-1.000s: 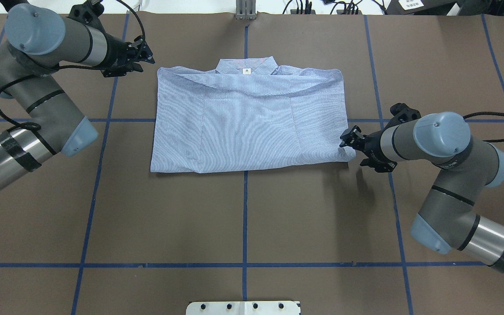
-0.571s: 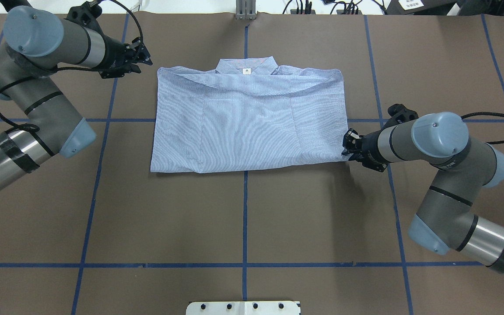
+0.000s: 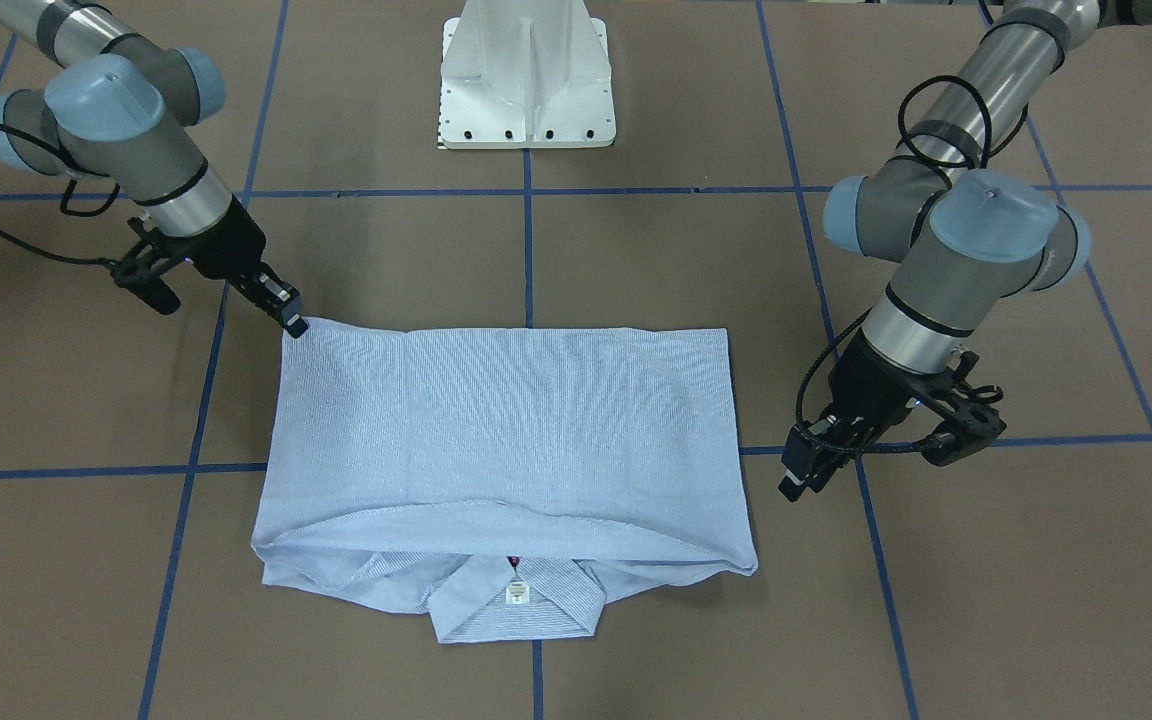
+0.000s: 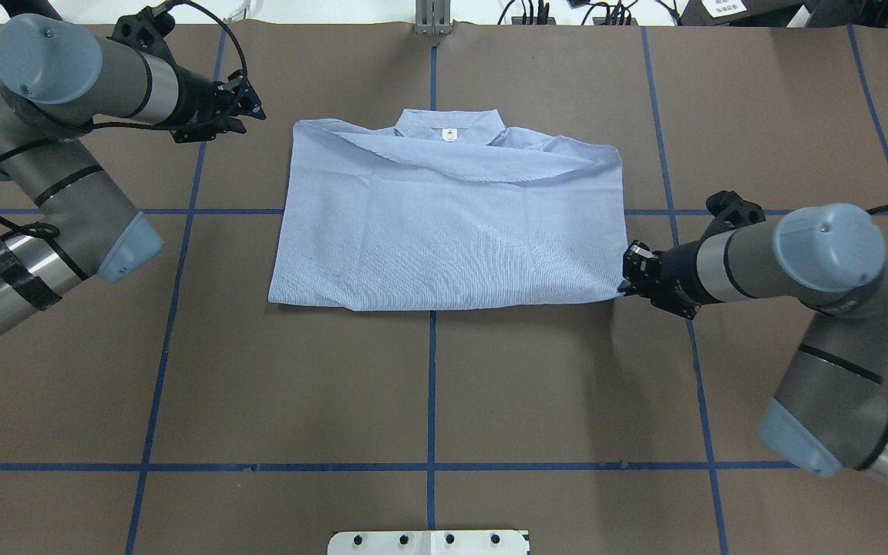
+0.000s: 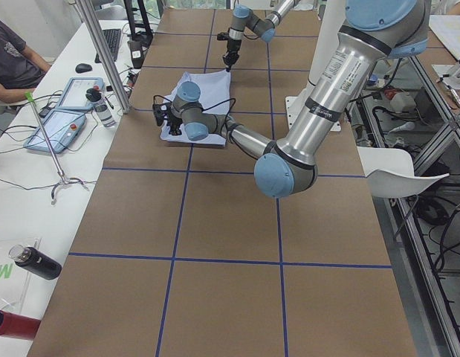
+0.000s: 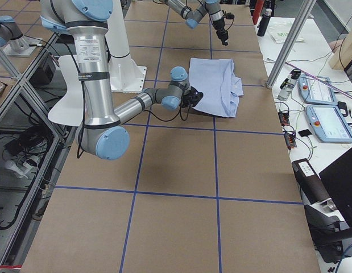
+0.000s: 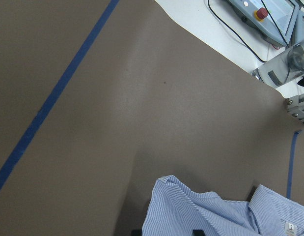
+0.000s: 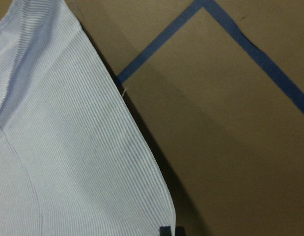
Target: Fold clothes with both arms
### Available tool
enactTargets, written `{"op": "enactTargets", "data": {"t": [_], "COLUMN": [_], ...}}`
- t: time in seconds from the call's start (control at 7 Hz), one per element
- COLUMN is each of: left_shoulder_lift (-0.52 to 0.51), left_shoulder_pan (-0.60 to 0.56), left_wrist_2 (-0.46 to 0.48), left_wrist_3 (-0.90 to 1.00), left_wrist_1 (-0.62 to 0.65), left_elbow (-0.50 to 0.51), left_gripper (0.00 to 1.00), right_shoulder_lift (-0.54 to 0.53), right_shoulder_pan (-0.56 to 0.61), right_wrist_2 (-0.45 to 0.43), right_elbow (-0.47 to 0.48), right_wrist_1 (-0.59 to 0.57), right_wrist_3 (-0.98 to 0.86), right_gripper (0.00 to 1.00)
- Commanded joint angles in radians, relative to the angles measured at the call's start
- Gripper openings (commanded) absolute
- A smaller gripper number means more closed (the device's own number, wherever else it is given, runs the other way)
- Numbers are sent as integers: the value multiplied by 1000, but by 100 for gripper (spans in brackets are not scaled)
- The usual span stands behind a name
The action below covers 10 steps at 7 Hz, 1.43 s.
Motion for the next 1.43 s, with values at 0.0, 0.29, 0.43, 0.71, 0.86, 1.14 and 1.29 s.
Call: {"op": "enactTargets", "data": {"t": [0.0, 0.29, 0.43, 0.71, 0.86, 1.14, 1.29], "left_shoulder_lift": [6, 103, 107, 110, 136, 188, 190], "left_shoulder_pan": [-1, 0, 0, 25, 54, 159, 255], "left_wrist_2": [-98, -187, -195, -212, -205, -166, -53], "left_wrist_3": [-3, -4, -16, -64, -69, -181, -246], "left_wrist_1": [4, 6, 6, 6, 6, 4, 6], "left_elbow": [-61, -177, -203, -214, -225, -268, -267], "left_gripper": [45, 45, 46, 47, 48, 53, 54], "right_shoulder_lift": [-119, -112, -109, -112, -121, -115, -109], "right_shoulder_pan": [-64, -199, -350, -550, -594, -401, -273], "right_wrist_2": [197, 459, 451, 329, 208, 216, 230], "right_elbow": [166, 183, 191, 191, 188, 203, 200], "right_wrist_1": [1, 6, 6, 6, 6, 6, 6], "right_wrist_3": [0, 44, 89, 97, 97, 94, 92], "right_gripper": [0, 0, 0, 99, 100, 100, 100]}}
